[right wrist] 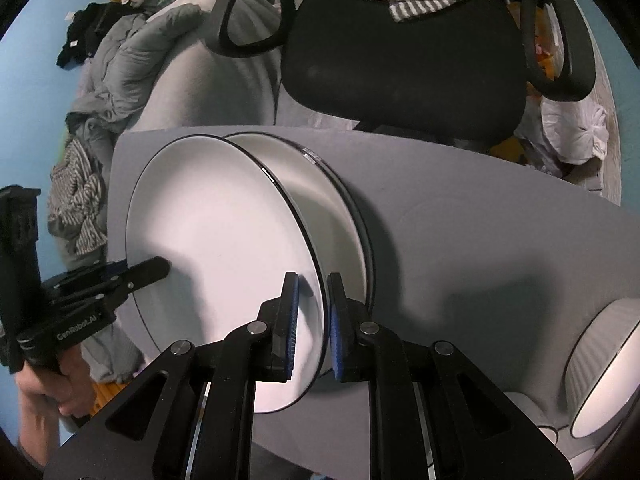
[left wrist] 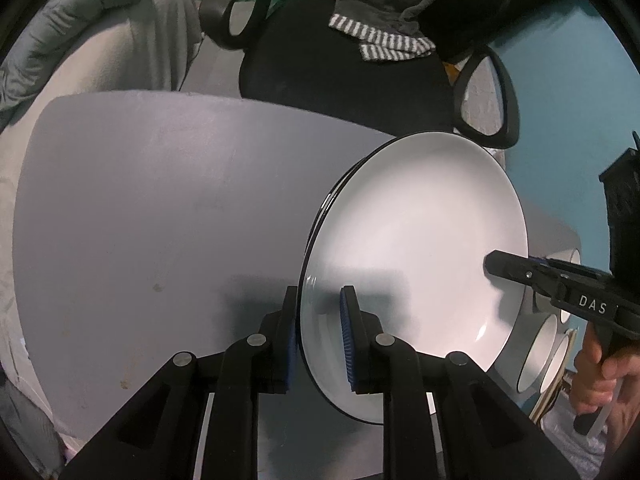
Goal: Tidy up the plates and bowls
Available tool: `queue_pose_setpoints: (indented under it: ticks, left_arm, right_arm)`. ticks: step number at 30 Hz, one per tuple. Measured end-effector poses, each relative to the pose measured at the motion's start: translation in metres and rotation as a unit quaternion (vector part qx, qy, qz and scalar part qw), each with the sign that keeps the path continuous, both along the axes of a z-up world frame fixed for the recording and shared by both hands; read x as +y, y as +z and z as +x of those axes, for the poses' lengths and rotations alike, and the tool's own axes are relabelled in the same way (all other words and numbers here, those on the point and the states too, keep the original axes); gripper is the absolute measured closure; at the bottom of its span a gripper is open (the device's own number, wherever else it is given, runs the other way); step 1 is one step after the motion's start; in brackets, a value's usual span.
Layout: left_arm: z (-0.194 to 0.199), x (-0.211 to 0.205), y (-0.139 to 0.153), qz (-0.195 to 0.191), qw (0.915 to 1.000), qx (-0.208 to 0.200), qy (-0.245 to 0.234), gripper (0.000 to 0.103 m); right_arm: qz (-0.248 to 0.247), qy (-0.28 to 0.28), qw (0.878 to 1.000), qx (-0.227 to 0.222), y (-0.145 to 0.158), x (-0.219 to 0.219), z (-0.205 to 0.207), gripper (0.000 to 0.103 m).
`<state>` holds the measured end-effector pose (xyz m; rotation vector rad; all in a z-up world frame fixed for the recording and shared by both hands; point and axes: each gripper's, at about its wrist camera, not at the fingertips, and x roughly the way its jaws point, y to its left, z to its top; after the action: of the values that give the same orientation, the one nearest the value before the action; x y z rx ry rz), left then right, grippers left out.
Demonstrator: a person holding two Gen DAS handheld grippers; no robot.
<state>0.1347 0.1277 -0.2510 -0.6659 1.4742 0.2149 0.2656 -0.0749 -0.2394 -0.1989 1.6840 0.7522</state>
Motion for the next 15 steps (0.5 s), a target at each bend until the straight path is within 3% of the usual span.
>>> queue_pose_setpoints:
  ticks: [15]
  left_arm:
    - [0.0098, -0.0086, -0.004, 0.014, 0.9995, 0.017, -0.024, 0.083]
  right_arm:
    - [-0.028, -0.018, 0.999, 0.009, -0.0065, 0.0011, 0.0078, 0.088]
